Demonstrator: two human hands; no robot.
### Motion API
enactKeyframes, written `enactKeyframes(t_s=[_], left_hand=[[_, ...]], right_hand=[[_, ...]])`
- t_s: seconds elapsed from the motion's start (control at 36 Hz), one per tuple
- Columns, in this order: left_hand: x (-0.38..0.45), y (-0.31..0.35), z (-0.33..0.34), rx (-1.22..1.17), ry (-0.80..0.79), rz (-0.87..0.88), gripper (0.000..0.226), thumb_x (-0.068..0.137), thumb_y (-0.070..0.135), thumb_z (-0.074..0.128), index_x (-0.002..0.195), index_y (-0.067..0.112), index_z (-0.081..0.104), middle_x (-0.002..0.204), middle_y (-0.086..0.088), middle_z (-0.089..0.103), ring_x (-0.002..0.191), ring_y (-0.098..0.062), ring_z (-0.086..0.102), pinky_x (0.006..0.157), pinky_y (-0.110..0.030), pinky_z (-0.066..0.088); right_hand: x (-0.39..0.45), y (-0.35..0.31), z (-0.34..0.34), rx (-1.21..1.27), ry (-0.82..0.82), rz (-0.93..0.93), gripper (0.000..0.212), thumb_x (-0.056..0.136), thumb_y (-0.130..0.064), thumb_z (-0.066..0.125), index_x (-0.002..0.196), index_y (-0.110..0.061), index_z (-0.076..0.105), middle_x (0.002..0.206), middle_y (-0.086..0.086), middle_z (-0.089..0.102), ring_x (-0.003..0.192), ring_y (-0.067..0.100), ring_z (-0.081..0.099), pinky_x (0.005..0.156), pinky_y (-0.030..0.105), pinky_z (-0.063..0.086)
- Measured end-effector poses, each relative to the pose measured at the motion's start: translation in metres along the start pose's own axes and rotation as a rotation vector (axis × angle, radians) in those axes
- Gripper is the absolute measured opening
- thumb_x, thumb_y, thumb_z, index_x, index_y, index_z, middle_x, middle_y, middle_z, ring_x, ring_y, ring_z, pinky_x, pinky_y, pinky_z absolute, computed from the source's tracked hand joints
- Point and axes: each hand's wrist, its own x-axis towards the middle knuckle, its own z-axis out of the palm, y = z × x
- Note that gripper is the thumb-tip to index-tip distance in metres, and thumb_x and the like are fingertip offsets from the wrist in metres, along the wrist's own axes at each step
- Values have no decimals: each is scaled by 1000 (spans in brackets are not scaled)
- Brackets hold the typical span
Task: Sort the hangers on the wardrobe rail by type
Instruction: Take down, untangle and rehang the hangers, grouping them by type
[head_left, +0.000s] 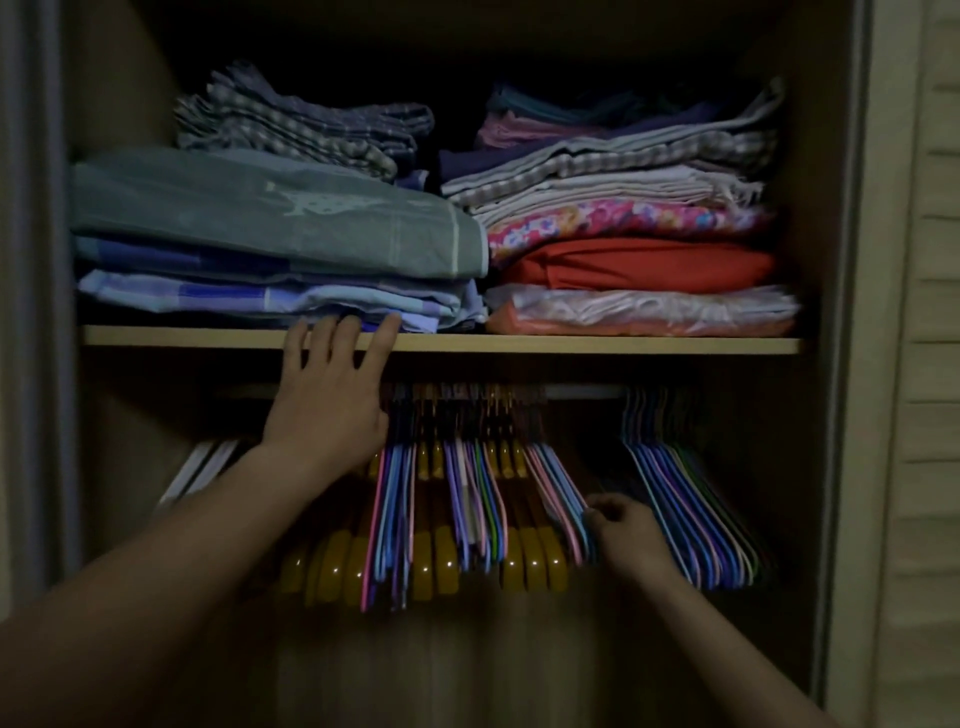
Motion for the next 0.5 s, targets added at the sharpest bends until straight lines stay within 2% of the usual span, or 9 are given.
enactKeyframes(t_s=[0.11,0.22,0.36,0.42,0.5], left_hand=[[-2,3,5,-5,50,-12,102,70,39,68,156,19,18,145,-21,36,139,-40,30,120,-57,16],[-2,5,7,-30,61,-17,102,70,42,68,156,19,18,147,-22,33,141,-40,26,121,-58,13],[-1,3,13,-8,51,-14,108,69,45,68,157,19,11,151,-22,27,145,-40,20,121,-58,10],[0,2,15,7,53,-12,110,70,46,68,158,19,9,151,-22,26,145,-41,19,121,-58,9],[2,2,19,25,70,-16,111,69,47,69,158,18,8,151,-23,24,145,-42,19,121,-58,9]], right_hand=[[-2,5,0,-34,47,-67,27,100,-17,53,126,-20,60,114,-4,62,90,-1,56,68,16,46],[-9,2,-5,-74,102,-171,29,100,-19,50,128,-28,56,108,-15,57,97,2,59,76,19,50],[-2,-27,-13,-291,236,-416,29,99,-17,52,126,-26,55,104,-17,57,85,-7,55,66,12,43],[5,-47,-12,-398,334,-477,24,97,-14,55,120,-21,58,101,-7,63,84,4,60,64,18,40],[21,-73,-8,-529,404,-481,17,94,-14,55,110,-15,60,100,9,68,93,32,65,64,32,37]])
